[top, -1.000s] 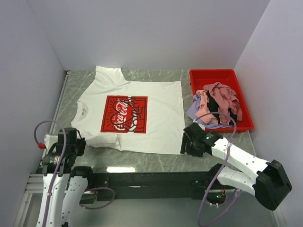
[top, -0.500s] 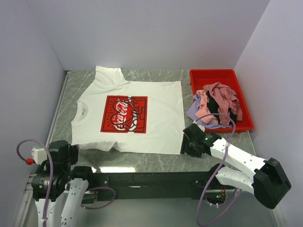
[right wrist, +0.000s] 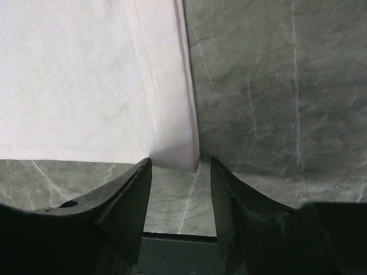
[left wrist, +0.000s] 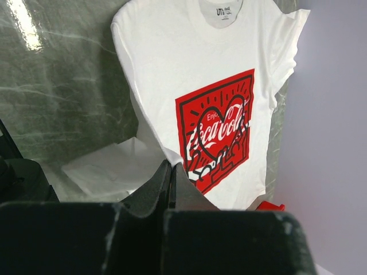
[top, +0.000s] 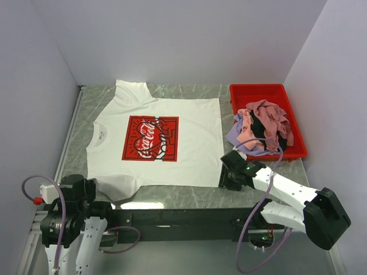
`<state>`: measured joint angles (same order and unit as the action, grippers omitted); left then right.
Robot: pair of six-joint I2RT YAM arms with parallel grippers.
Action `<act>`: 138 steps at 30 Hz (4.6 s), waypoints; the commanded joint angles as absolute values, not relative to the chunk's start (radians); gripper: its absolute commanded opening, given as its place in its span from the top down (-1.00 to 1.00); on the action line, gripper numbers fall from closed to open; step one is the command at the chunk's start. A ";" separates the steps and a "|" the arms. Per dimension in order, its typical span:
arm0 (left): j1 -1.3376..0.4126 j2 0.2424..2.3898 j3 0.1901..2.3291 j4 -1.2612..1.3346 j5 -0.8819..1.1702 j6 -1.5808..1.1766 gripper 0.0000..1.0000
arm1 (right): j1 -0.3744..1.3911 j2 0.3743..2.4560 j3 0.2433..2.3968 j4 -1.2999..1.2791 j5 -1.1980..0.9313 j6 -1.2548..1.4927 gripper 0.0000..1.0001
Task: Fold and stack the t-shirts
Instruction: Fold the tshirt
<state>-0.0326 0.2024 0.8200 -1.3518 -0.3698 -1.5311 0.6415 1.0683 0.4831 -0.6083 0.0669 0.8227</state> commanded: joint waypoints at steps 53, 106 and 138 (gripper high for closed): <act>-0.035 0.725 0.830 -0.720 -0.524 -1.424 0.99 | 0.433 1.354 1.066 -0.629 0.167 0.562 1.00; 0.043 1.883 1.579 -0.465 -0.301 -0.976 -0.99 | 0.362 1.816 1.543 -0.660 0.127 0.480 -0.43; 0.124 1.349 0.568 -0.372 -0.256 -1.092 -0.99 | 0.560 1.615 0.799 -0.365 -0.026 0.594 -0.72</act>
<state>0.1184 1.3834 0.6502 -0.2096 -0.2134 -1.0649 0.5285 1.6470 0.9100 -0.2817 0.0067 0.5457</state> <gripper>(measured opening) 0.994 0.860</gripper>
